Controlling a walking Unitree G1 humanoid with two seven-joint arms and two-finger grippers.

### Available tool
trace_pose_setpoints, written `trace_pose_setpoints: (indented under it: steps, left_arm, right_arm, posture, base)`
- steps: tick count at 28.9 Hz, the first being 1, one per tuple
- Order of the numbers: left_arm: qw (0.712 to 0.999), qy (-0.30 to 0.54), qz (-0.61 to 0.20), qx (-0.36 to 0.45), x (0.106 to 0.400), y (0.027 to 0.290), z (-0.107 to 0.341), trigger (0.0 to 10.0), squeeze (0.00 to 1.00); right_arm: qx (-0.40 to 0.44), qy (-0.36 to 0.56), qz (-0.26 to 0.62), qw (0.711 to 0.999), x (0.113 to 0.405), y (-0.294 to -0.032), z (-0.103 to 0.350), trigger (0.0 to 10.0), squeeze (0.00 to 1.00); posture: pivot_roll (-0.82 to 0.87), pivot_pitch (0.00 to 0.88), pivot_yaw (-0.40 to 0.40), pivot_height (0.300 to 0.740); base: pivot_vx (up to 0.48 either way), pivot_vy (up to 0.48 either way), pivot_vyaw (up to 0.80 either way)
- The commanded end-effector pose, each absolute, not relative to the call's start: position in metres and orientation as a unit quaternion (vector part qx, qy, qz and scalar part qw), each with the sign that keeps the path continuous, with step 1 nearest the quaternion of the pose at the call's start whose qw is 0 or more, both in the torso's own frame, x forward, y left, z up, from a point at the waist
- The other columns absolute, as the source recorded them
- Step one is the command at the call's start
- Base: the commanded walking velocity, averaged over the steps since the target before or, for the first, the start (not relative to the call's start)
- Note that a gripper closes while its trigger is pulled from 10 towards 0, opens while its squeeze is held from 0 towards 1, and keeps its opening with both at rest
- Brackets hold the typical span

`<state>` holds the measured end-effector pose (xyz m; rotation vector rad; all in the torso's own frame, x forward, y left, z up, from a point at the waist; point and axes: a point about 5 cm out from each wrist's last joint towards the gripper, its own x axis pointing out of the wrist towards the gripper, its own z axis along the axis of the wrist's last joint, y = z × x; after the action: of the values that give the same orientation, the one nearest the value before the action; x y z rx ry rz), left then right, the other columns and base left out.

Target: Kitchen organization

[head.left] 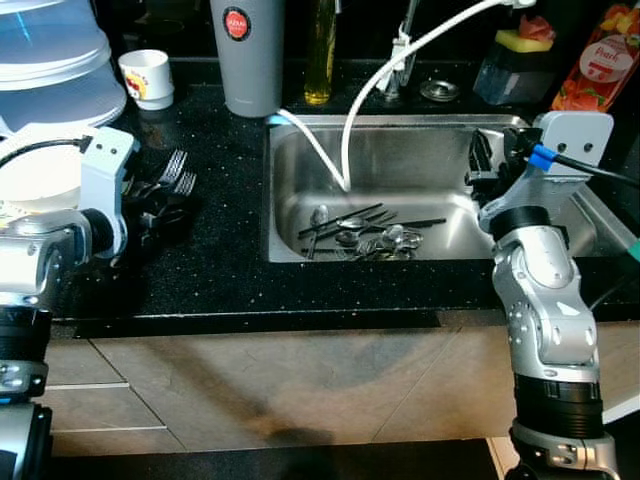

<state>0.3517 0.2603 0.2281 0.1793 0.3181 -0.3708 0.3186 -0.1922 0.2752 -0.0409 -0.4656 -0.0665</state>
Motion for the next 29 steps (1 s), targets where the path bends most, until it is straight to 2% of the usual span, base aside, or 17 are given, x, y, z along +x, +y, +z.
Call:
trace_pose_setpoints:
  steps: [1,8,21,22,23,24,28,29]
  left_arm:
    - [0.957,0.230,-0.156,0.088,0.348,0.267,0.195,0.0,0.00]
    - [0.961,0.225,-0.144,0.074,0.350,0.260,0.194,0.0,0.00]
    - [0.979,0.137,-0.139,0.053,0.362,0.232,0.228,0.0,0.00]
    - [0.980,0.125,-0.143,0.056,0.362,0.227,0.234,3.5,0.00]
    - [0.980,0.125,-0.143,0.056,0.362,0.227,0.234,3.5,0.00]
    - [0.982,0.101,-0.151,0.048,0.364,0.220,0.245,10.0,0.00]
    - [0.978,0.024,-0.208,0.019,0.372,0.185,0.275,10.0,0.00]
    - [0.978,0.024,-0.208,0.019,0.372,0.185,0.275,10.0,0.00]
  right_arm:
    - [-0.019,-0.241,-0.039,0.970,0.317,-0.194,0.278,10.0,0.00]
    - [-0.018,-0.239,-0.042,0.970,0.316,-0.195,0.276,10.0,0.00]
    - [-0.015,-0.238,-0.034,0.971,0.320,-0.190,0.276,10.0,0.00]
    - [-0.013,-0.238,-0.033,0.971,0.320,-0.190,0.276,10.0,0.00]
    - [-0.013,-0.238,-0.033,0.971,0.320,-0.190,0.276,10.0,0.00]
    - [-0.012,-0.238,-0.030,0.971,0.320,-0.189,0.276,10.0,0.00]
    - [-0.003,-0.226,-0.016,0.974,0.323,-0.185,0.271,10.0,0.00]
    - [-0.003,-0.226,-0.016,0.974,0.323,-0.185,0.271,10.0,0.00]
  posture:
    - [0.08,0.092,0.020,0.740]
    - [0.08,0.095,0.018,0.740]
    - [0.09,0.089,0.004,0.740]
    - [0.08,0.089,0.005,0.740]
    - [0.08,0.089,0.005,0.740]
    - [0.08,0.092,0.004,0.740]
    - [0.08,0.095,0.000,0.740]
    - [0.08,0.095,0.000,0.740]
  base:
    - [0.000,0.000,0.00]
    - [0.000,0.000,0.00]
    - [0.000,0.000,0.00]
    - [0.000,0.000,0.00]
    - [0.000,0.000,0.00]
    - [0.000,0.000,0.00]
    - [0.000,0.000,0.00]
    - [0.000,0.000,0.00]
